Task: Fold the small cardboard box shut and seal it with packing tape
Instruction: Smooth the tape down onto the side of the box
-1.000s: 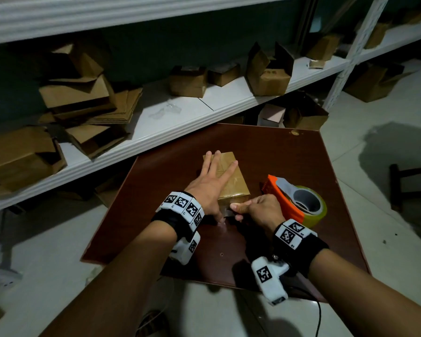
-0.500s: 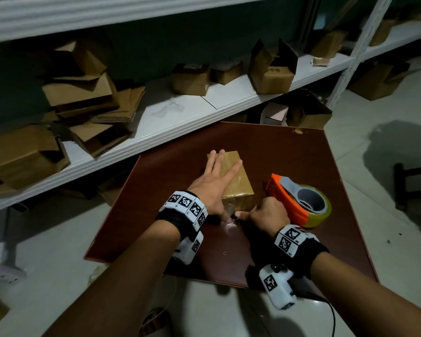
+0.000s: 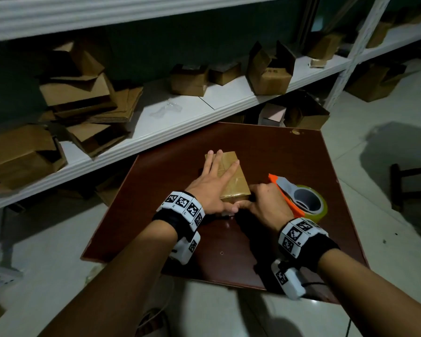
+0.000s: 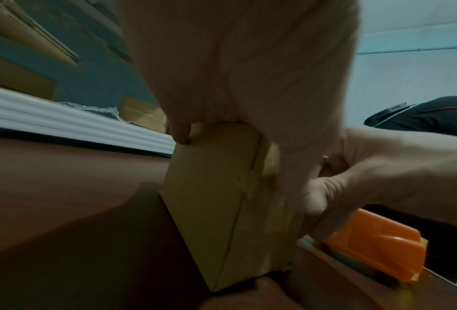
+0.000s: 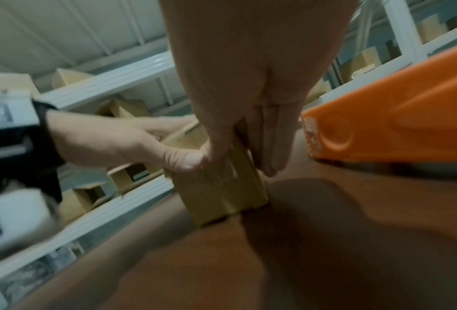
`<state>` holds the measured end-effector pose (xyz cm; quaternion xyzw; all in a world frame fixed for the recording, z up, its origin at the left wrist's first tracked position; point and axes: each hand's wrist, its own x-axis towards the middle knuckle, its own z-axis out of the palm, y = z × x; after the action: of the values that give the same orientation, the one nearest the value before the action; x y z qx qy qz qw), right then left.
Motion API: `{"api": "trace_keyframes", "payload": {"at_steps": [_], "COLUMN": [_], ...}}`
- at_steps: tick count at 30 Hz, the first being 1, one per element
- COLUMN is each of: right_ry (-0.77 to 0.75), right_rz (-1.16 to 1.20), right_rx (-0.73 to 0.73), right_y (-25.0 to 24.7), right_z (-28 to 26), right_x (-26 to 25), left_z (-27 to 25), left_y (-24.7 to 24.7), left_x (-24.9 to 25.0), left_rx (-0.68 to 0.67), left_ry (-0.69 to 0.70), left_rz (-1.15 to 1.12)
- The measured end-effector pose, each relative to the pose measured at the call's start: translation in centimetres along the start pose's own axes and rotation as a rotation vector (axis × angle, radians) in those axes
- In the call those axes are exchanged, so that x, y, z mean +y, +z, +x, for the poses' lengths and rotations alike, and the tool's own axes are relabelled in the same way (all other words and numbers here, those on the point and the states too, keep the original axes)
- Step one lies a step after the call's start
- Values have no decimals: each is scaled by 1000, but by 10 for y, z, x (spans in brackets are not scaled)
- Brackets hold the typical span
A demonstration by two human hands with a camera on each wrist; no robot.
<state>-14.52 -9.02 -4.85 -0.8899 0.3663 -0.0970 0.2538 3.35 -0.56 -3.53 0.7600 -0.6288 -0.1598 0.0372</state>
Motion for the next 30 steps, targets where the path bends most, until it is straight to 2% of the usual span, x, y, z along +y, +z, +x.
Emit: {"api": "trace_keyframes", "payload": {"at_steps": [7,22,26,30], "right_ry": [-12,79,56,16], "right_rz": [101,-50,-63,-26], "right_rx": [31,27,56,14], "right_y": [9,11,13,10], "right_z": [0,-9,-16,-14], "right_x": [4,-11,-14,-10], "left_z": [1,-1,-3,-3], "left_y": [3,9,9,5], "left_x": [10,19,20,19], "left_rx": [32,99,104,74], "left_ry": [-49,-117,-102,-88], "left_rz": [82,85,46,60]}}
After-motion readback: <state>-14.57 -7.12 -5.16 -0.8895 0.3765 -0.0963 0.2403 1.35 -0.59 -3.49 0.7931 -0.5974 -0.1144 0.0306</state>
